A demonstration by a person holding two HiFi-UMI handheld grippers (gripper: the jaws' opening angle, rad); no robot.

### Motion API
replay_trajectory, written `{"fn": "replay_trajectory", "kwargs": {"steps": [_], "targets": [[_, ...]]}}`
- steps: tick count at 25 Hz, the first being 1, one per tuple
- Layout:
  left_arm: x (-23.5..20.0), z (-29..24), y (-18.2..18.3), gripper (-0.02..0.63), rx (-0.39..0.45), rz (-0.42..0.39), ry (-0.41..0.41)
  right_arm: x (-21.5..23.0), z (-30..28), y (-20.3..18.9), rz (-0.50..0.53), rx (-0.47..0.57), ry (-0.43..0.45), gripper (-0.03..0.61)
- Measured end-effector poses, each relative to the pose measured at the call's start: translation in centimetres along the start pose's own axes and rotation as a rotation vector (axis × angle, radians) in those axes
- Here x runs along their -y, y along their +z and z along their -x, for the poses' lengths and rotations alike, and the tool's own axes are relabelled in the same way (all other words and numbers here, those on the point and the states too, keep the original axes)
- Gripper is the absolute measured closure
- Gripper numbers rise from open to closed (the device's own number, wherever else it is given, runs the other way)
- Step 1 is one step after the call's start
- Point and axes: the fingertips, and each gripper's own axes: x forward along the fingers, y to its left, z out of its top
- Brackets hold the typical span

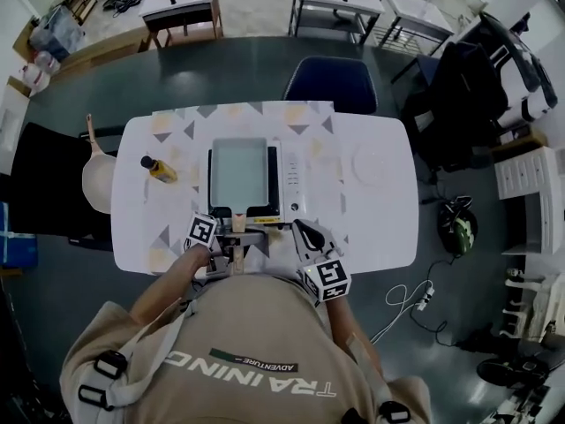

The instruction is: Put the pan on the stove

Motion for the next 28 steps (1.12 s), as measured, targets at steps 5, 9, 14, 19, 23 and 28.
{"fn": "replay_trajectory", "kwargs": {"steps": [5,9,14,19,23,28], "targets": [[0.0,-0.1,-0.5,0.549,-0.008,0.019,0.002,-0.1,0.5,-0.1,0.005,-0.012,0.007,0.578],[-0.3,-0.2,-0.3,0.549,0.009,0.031,0.025,-0.6,0.8,0.0,0.001,-0.008,0.016,0.580],[-0.2,-0.6,-0.1,0.549,0.011,0.066,0.027,-1.4,1.0,-0.1,0.000,-0.007,0.031,0.580],[0.1,-0.9,0.0,0.549,0.019,0.094,0.016,-2.0,0.8,0.3,0.001,-0.001,0.052,0.580],[0.0,-1.0,0.0,0.549,0.042,0.140,0.017,-2.2,0.7,0.5,0.013,0.008,0.067,0.578],[0.0,-0.9,1.1,0.549,0.125,0.236,-0.022,-2.5,0.7,0.5,0.008,0.006,0.064,0.580]]}}
